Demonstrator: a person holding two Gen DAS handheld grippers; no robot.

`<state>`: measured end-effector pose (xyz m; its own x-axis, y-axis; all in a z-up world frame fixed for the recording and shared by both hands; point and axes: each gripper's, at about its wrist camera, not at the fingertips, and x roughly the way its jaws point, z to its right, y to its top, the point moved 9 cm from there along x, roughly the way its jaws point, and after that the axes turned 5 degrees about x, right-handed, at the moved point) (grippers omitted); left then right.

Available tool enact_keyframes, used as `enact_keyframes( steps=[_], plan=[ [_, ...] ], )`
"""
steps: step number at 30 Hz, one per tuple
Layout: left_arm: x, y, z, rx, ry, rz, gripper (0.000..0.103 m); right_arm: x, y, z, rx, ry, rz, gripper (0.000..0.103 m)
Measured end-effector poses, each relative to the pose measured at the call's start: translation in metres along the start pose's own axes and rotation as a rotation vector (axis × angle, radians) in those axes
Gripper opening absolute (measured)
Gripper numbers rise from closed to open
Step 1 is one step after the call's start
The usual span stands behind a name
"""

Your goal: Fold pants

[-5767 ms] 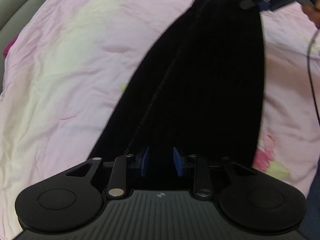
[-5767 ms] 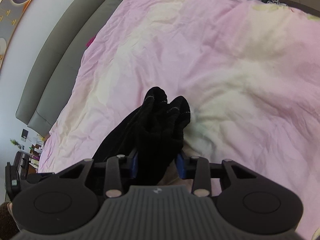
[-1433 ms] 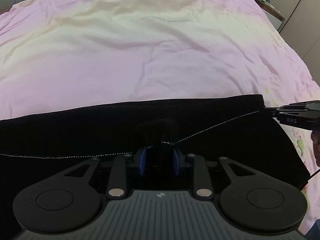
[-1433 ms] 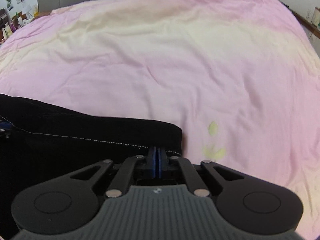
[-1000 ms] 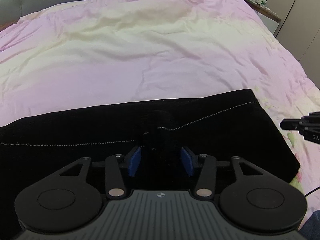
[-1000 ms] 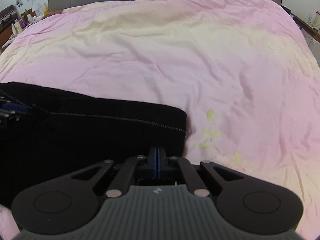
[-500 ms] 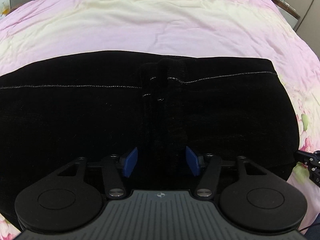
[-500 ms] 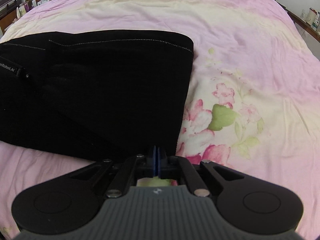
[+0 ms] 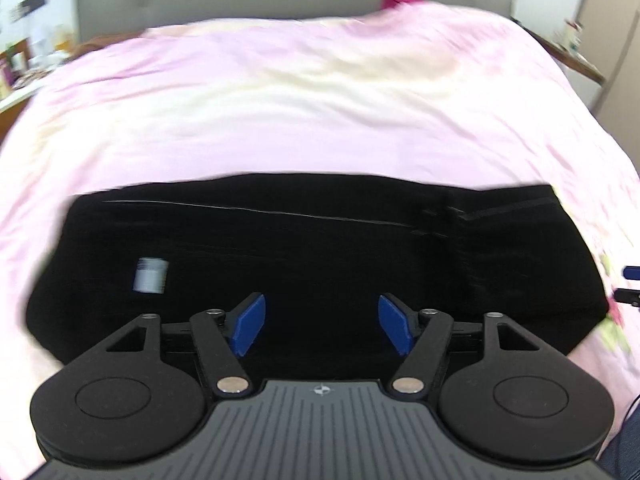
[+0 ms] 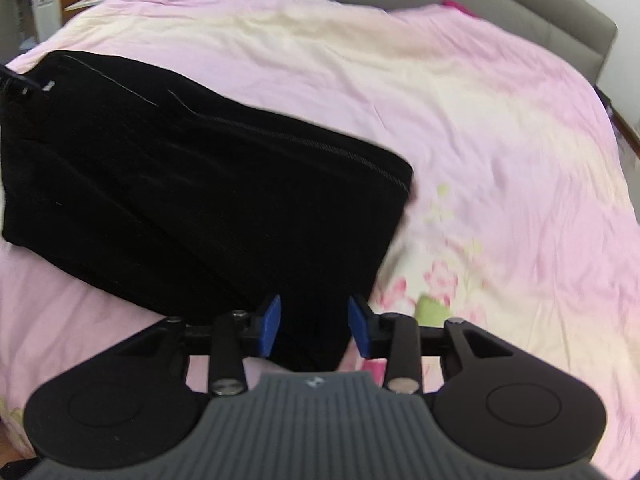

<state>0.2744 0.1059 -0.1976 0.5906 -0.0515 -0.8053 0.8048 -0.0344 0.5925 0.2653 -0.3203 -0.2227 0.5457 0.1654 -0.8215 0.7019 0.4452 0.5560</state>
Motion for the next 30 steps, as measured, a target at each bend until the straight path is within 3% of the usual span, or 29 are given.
enact_keyframes(
  steps=[3, 6, 9, 13, 19, 27, 29, 30],
  plan=[
    [-0.019, 0.001, -0.056, -0.029, 0.052, 0.013, 0.084, -0.007, 0.018, -0.015, -0.076, 0.011, 0.021, 0.039],
    [-0.030, -0.005, -0.115, -0.120, 0.082, 0.010, 0.088, -0.007, 0.039, -0.037, -0.155, 0.050, 0.047, 0.047],
    [-0.035, -0.021, -0.167, -0.255, 0.099, 0.009, 0.088, 0.001, 0.060, -0.064, -0.239, 0.085, 0.066, 0.049],
    [-0.026, -0.061, -0.217, -0.523, 0.015, 0.006, 0.088, 0.019, 0.084, -0.098, -0.369, 0.123, 0.095, 0.050],
    [0.007, -0.096, -0.242, -0.785, -0.125, 0.027, 0.088, 0.060, 0.112, -0.134, -0.513, 0.178, 0.018, 0.050],
    [0.060, -0.097, -0.246, -0.873, -0.226, 0.058, 0.088, 0.105, 0.128, -0.150, -0.642, 0.239, -0.093, 0.054],
    [0.064, -0.093, -0.244, -0.880, -0.239, 0.084, 0.079, 0.117, 0.128, -0.156, -0.653, 0.267, -0.119, 0.054],
    [0.066, -0.091, -0.244, -0.886, -0.241, 0.092, 0.068, 0.124, 0.125, -0.158, -0.666, 0.272, -0.137, 0.055]
  ],
)
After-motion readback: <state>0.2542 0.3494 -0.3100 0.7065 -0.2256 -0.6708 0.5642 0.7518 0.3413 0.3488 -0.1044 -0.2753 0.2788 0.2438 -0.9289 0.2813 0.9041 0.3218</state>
